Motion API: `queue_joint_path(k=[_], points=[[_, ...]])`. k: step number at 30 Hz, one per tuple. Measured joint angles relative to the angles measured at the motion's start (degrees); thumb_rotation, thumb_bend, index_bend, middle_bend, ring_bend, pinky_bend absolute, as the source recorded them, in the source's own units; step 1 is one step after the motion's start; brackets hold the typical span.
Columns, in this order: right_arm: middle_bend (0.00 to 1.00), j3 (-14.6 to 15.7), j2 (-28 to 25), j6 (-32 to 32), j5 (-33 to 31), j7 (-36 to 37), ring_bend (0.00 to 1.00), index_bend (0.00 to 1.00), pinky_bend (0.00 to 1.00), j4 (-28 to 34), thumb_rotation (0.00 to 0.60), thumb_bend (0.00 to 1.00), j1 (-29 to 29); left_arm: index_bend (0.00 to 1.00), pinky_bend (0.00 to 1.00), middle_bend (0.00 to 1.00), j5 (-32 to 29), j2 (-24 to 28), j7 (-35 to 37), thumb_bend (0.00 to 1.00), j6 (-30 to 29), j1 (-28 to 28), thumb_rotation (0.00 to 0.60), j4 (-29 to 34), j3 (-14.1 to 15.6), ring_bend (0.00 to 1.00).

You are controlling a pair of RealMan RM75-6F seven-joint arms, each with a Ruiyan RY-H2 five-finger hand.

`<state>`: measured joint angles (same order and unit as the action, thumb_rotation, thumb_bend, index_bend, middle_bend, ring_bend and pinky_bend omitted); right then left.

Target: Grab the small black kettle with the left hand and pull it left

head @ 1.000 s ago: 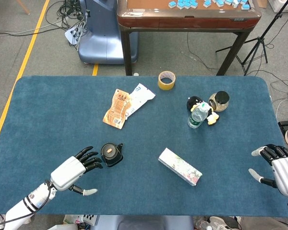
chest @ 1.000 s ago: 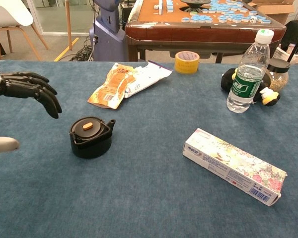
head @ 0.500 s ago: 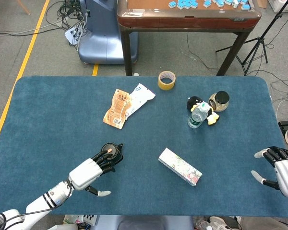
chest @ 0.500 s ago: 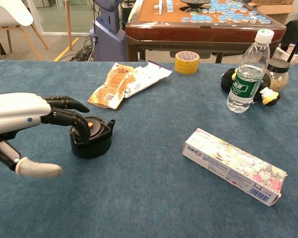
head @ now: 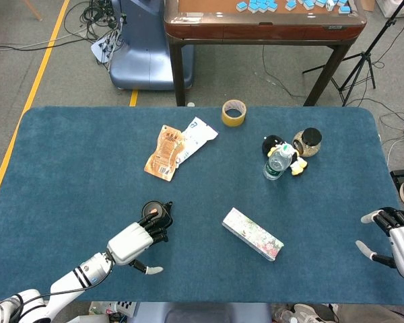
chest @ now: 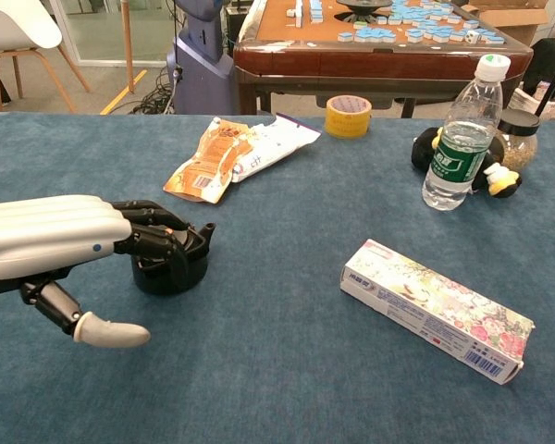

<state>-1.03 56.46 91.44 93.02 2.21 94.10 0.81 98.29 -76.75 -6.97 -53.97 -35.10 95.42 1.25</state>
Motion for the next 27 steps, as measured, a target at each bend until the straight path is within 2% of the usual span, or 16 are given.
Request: queue_joint_path(k=[14,24,27], points=[[0.41,-0.1,0.3,-0.5,0.4,0.0,0.26,0.41,0.28,0.1,0.600,0.20,0.3,0.29,0.00,0.23,-3.6,0.7,-4.4,0.15,-1.1,0.8,0.177,-2.6,0.8,0.05],[0.41,-0.2,0.2,-0.4,0.7,-0.3,0.26,0.41,0.28,0.6,0.600,0.20,0.4,0.29,0.00,0.23,-6.3,1.3,-5.1,0.15,-2.4,1.4,0.229,-5.2,0.3,0.05],[0.41,-0.2,0.1,-0.2,0.7,-0.3,0.26,0.41,0.28,0.7,0.600,0.20,0.3,0.29,0.00,0.24,-6.8,2.1,-4.9,0.15,-3.3,1.9,0.295,-4.9,0.4,0.05]])
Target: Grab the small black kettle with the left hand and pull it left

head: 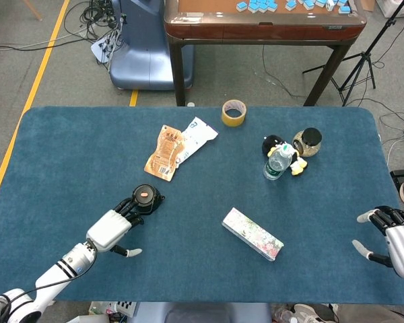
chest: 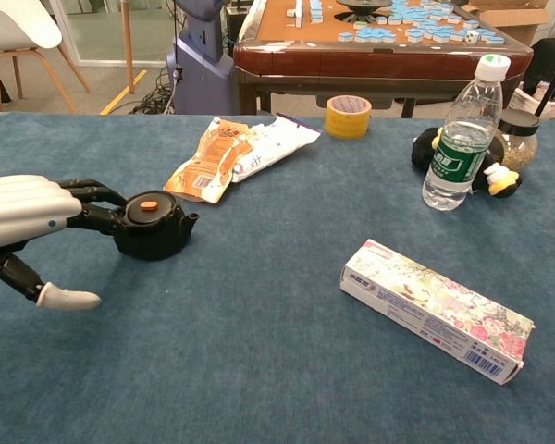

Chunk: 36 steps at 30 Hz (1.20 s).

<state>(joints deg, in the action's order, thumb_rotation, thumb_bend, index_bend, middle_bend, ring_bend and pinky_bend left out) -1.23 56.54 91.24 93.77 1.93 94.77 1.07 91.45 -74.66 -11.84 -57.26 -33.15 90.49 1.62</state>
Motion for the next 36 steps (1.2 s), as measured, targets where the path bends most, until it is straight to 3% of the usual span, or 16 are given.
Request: queue_joint_path(k=[4,7,9,12,14,22,36], points=[[0.41,0.1,0.0,0.1,0.0,0.1,0.26,0.41,0.28,-0.1,0.600,0.19,-0.2,0.29,0.00,0.24,-0.6,1.2,-0.7,0.15,-2.1,1.4,0.369,0.9,0.3,0.12],[0.41,0.2,0.0,0.2,0.0,0.3,0.26,0.41,0.28,-0.3,0.600,0.20,-0.4,0.29,0.00,0.25,-1.7,2.0,-1.2,0.15,-3.8,2.8,0.497,2.3,0.2,0.16],[0.41,0.3,0.0,0.4,0.0,0.5,0.26,0.41,0.28,-0.4,0.600,0.20,-0.5,0.29,0.00,0.25,-2.0,2.2,-1.1,0.15,-5.2,3.5,0.528,3.0,0.1,0.19],[0.41,0.4,0.0,0.5,-0.1,0.8,0.26,0.41,0.28,-0.7,0.600,0.20,-0.7,0.28,0.00,0.25,-2.2,2.1,-0.2,0.15,-8.1,4.7,0.452,4.0,-0.3,0.20],[0.41,0.4,0.0,0.5,-0.2,1.0,0.26,0.41,0.28,-0.9,0.600,0.20,-0.8,0.26,0.00,0.25,-2.2,1.7,0.6,0.15,-8.9,5.2,0.345,4.5,-0.7,0.19],[0.41,0.4,0.2,0.5,-0.4,1.7,0.26,0.41,0.28,-1.7,0.600,0.20,-0.9,0.24,0.00,0.26,-4.1,-1.0,-4.4,0.15,-8.9,4.7,0.153,5.8,-2.8,0.21],[0.41,0.4,0.3,0.2,-1.3,2.7,0.26,0.41,0.28,-2.7,0.600,0.20,-1.3,0.30,0.00,0.31,-11.8,-7.1,-18.1,0.15,-4.9,1.8,0.137,5.8,-5.2,0.23]])
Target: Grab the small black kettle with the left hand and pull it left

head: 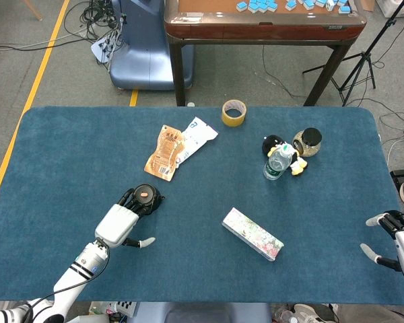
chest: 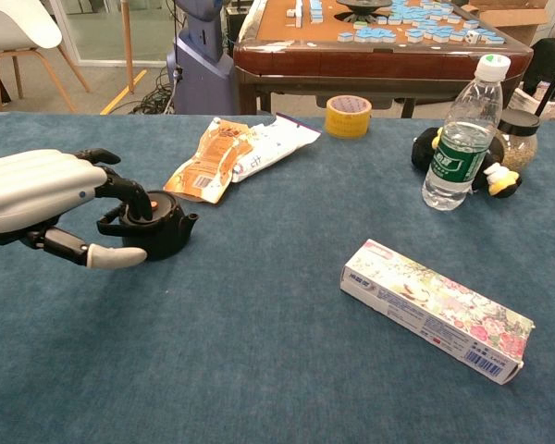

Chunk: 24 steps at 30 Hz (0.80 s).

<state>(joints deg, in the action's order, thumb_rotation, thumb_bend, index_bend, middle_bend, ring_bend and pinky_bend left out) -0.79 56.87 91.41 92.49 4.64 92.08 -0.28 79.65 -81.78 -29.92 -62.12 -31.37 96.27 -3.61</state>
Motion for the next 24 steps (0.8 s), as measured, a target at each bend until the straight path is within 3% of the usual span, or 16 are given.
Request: queue_joint_path(k=[13,24], points=[[0.41,0.0,-0.1,-0.2,-0.3,0.2,0.26,0.41,0.28,-0.2,0.600,0.20,-0.1,0.32,0.00,0.34,-4.6,-2.0,-4.0,0.15,0.5,-1.3,0.137,-1.9,-1.2,0.24],[0.41,-0.1,-0.2,-0.5,-0.2,-0.1,0.26,0.41,0.28,0.1,0.600,0.20,0.0,0.36,0.00,0.38,-6.4,-2.0,-6.1,0.15,0.7,-1.7,0.134,-3.1,-0.4,0.27]])
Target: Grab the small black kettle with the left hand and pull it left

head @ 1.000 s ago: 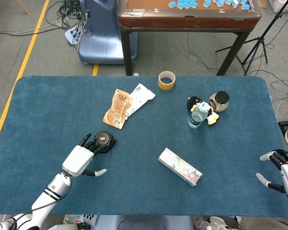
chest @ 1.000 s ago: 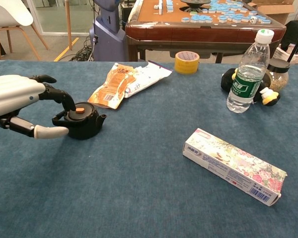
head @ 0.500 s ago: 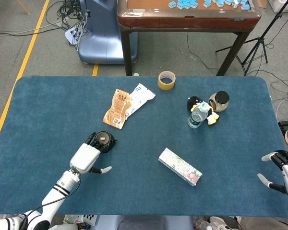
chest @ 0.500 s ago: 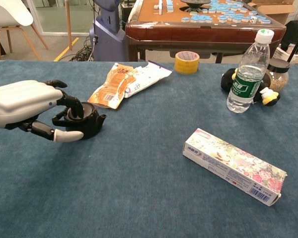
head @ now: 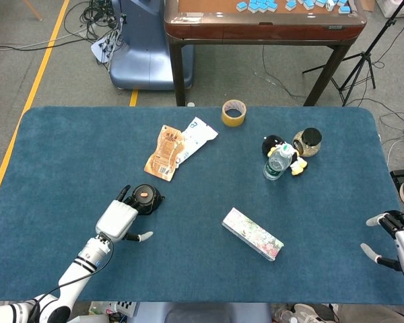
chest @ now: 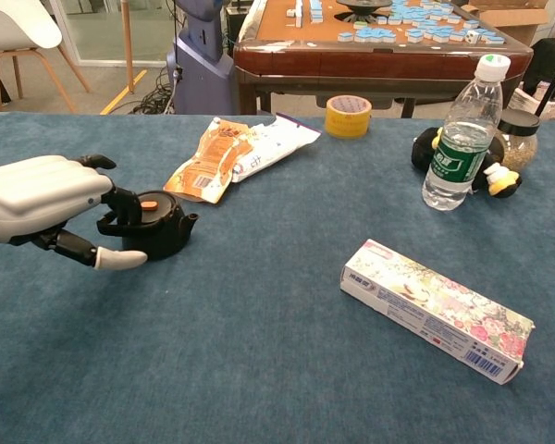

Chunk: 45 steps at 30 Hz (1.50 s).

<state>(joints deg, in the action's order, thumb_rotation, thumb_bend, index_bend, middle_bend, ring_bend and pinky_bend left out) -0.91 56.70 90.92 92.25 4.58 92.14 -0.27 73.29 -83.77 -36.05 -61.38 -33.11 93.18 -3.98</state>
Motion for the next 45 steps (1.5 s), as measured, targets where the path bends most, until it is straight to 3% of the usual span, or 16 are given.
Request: queue_joint_path(k=[16,24,34,45], points=[[0.41,-0.1,-0.1,-0.3,0.1,-0.9,0.26,0.41,0.28,0.7,0.600,0.19,0.2,0.36,0.00,0.38,-3.9,2.2,-0.7,0.15,0.4,-0.4,0.137,-2.6,-0.5,0.27],[0.41,0.0,-0.1,0.1,0.2,-1.0,0.26,0.41,0.28,0.9,0.600,0.20,0.0,0.37,0.00,0.38,-0.9,2.7,1.6,0.15,-0.2,-0.2,0.138,-1.5,0.8,0.27],[0.41,0.1,-0.1,0.4,-0.1,-0.8,0.26,0.41,0.28,0.8,0.600,0.19,-0.6,0.38,0.00,0.39,4.5,1.6,7.4,0.15,-0.1,-0.5,0.170,-4.9,2.3,0.27],[0.41,0.1,-0.1,0.2,-0.2,-0.7,0.26,0.41,0.28,0.7,0.600,0.20,-0.6,0.43,0.00,0.45,4.6,1.7,8.1,0.15,0.8,-0.6,0.183,-5.3,2.8,0.31]])
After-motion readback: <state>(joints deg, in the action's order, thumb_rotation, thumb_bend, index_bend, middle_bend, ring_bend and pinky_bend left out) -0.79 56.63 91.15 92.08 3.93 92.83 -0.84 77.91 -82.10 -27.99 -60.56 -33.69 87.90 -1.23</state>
